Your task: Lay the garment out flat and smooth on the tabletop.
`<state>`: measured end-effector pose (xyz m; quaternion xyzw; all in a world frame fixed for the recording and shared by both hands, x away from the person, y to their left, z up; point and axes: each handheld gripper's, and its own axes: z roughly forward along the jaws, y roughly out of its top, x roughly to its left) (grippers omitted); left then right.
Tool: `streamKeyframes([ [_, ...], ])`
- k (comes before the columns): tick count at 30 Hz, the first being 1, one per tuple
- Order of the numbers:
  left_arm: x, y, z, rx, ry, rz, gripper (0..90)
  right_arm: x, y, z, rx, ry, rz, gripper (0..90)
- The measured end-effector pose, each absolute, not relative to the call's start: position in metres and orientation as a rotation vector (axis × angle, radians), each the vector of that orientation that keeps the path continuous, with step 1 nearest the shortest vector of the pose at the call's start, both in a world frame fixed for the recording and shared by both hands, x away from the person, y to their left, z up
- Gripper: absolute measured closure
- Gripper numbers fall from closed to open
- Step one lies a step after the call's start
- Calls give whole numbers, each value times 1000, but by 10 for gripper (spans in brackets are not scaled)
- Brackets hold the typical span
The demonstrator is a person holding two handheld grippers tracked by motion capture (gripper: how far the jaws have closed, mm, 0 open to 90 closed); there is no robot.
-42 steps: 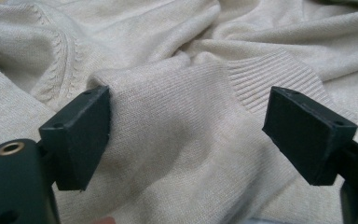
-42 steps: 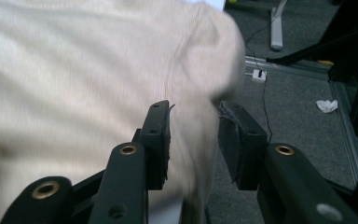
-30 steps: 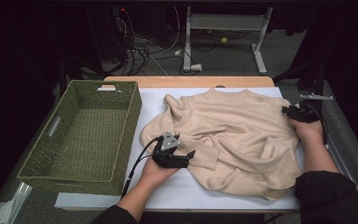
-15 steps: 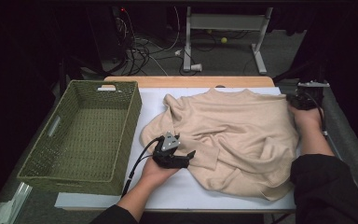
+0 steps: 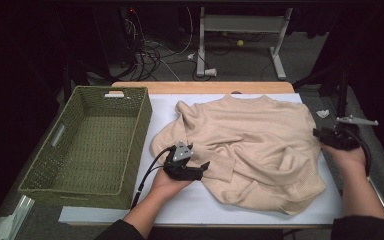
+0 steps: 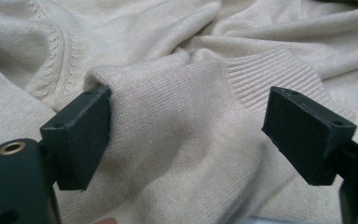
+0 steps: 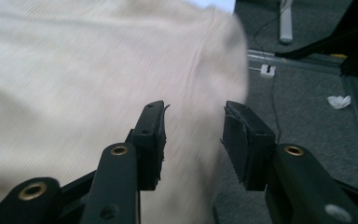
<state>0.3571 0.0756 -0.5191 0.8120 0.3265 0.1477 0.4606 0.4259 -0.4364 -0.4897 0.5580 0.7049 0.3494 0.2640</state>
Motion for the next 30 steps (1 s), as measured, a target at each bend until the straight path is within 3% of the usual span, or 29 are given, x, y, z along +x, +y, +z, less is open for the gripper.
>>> streamKeyframes([
  [3, 358, 76, -519, 2001, 801, 354, 148, 415, -434, -497, 1521, 1922, 925, 582],
  [4, 358, 75, -519, 2006, 802, 350, 149, 412, -433, -501, 1534, 1932, 915, 622],
  [5, 359, 75, -519, 2017, 804, 346, 149, 410, -432, -507, 1554, 1966, 896, 768],
  [6, 360, 73, -519, 2039, 808, 338, 149, 408, -430, -510, 1511, 1943, 858, 846],
  [7, 361, 71, -519, 2066, 816, 343, 157, 408, -431, -509, 1512, 1942, 862, 869],
  [10, 358, 67, -519, 2097, 837, 404, 320, 409, -431, -498, 1477, 1937, 792, 885],
  [12, 357, 68, -519, 2103, 850, 431, 481, 406, -436, -492, 1479, 1918, 787, 884],
  [15, 354, 72, -519, 2097, 867, 432, 573, 404, -438, -502, 1525, 1942, 762, 829],
  [17, 348, 76, -518, 2071, 885, 425, 573, 395, -435, -499, 1517, 1907, 817, 707],
  [19, 339, 74, -516, 2052, 896, 409, 550, 378, -428, -492, 1458, 1902, 852, 653],
  [22, 329, 66, -512, 2053, 874, 383, 476, 357, -422, -485, 1416, 1894, 897, 647],
  [24, 320, 47, -509, 2068, 828, 269, 295, 332, -415, -480, 1361, 1901, 931, 640],
  [25, 315, 35, -509, 2082, 789, 209, 260, 322, -412, -478, 1339, 1904, 950, 635],
  [30, 288, -27, -516, 2252, 562, 122, 263, 287, -398, -489, 1312, 1926, 1023, 608],
])
